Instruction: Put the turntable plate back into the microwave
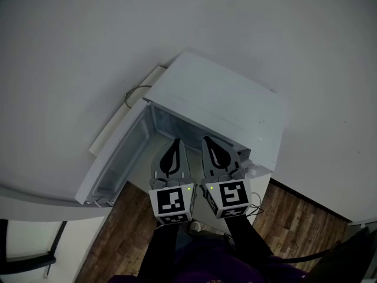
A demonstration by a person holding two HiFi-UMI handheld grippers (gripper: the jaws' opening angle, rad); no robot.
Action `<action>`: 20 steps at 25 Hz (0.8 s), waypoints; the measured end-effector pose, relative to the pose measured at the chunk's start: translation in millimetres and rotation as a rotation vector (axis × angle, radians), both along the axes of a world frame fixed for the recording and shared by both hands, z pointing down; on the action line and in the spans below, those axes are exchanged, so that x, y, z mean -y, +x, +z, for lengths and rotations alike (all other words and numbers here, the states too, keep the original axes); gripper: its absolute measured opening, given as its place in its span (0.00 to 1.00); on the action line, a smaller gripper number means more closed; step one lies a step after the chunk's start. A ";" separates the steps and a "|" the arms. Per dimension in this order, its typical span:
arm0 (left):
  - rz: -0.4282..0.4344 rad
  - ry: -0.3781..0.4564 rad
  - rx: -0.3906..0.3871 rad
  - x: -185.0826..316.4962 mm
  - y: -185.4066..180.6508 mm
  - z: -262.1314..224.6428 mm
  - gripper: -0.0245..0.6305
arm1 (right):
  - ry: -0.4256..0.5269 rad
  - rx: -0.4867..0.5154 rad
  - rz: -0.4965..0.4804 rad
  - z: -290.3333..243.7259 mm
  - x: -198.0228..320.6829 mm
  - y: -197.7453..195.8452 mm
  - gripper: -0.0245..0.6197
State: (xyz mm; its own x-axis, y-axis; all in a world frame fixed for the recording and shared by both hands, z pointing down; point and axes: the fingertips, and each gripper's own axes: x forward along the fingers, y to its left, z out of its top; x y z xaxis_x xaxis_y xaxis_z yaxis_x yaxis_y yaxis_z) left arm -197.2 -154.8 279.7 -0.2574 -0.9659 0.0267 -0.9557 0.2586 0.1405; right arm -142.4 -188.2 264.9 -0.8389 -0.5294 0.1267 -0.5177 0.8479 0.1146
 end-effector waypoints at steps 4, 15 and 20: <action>-0.009 0.006 -0.023 -1.9 -2.5 -3.3 0.05 | 0.052 -0.046 -0.010 -2.7 -1.3 -0.1 0.05; -0.037 -0.006 -0.037 -2.1 -11.2 -0.2 0.05 | 0.092 -0.066 -0.033 -6.4 -2.9 -6.9 0.05; -0.056 -0.009 -0.035 -2.6 -12.9 7.4 0.05 | 0.080 -0.064 -0.031 -3.4 -1.7 -7.4 0.05</action>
